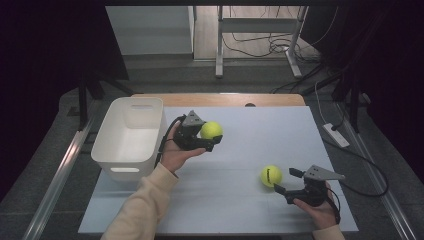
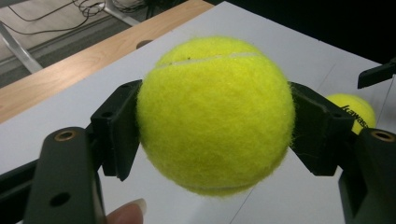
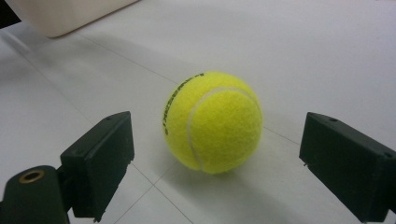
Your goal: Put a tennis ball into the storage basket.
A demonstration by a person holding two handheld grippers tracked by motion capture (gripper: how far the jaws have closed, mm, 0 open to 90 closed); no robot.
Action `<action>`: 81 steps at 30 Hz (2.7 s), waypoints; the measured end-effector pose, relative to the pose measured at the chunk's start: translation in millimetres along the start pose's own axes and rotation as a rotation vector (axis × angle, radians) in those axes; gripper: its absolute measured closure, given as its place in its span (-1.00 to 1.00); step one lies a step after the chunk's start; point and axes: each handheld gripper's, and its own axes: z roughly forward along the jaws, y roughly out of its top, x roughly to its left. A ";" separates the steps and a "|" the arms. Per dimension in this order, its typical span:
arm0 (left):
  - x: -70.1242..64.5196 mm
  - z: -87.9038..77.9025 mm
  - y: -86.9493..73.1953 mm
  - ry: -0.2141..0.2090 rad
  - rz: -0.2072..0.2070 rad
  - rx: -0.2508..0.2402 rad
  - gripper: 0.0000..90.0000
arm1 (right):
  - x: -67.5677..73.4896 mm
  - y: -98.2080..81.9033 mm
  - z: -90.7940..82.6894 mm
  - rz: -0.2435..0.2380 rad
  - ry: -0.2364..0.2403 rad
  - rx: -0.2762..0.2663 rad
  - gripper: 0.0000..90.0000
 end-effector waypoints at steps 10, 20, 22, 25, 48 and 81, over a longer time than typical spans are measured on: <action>1.2 -13.7 10.3 0.011 0.005 -0.031 -0.40 | -0.2 0.1 0.0 0.001 0.001 0.001 -0.78; 5.0 -24.9 18.4 0.024 0.000 -0.054 -0.40 | 0.2 0.3 0.2 0.003 0.001 0.002 -0.78; 6.3 -26.8 19.3 0.028 -0.002 -0.056 -0.40 | 0.1 0.2 0.1 0.002 0.001 0.002 -0.78; 8.1 -29.9 20.5 0.034 -0.004 -0.058 -0.40 | 0.2 0.2 0.1 0.002 0.001 0.002 -0.78; 25.5 -48.7 28.6 0.093 -0.036 -0.075 -0.40 | 0.3 0.2 0.3 0.003 0.002 0.002 -0.78; 54.9 -81.4 27.0 0.202 -0.078 -0.075 -0.40 | 0.8 0.5 0.5 0.003 0.002 0.002 -0.78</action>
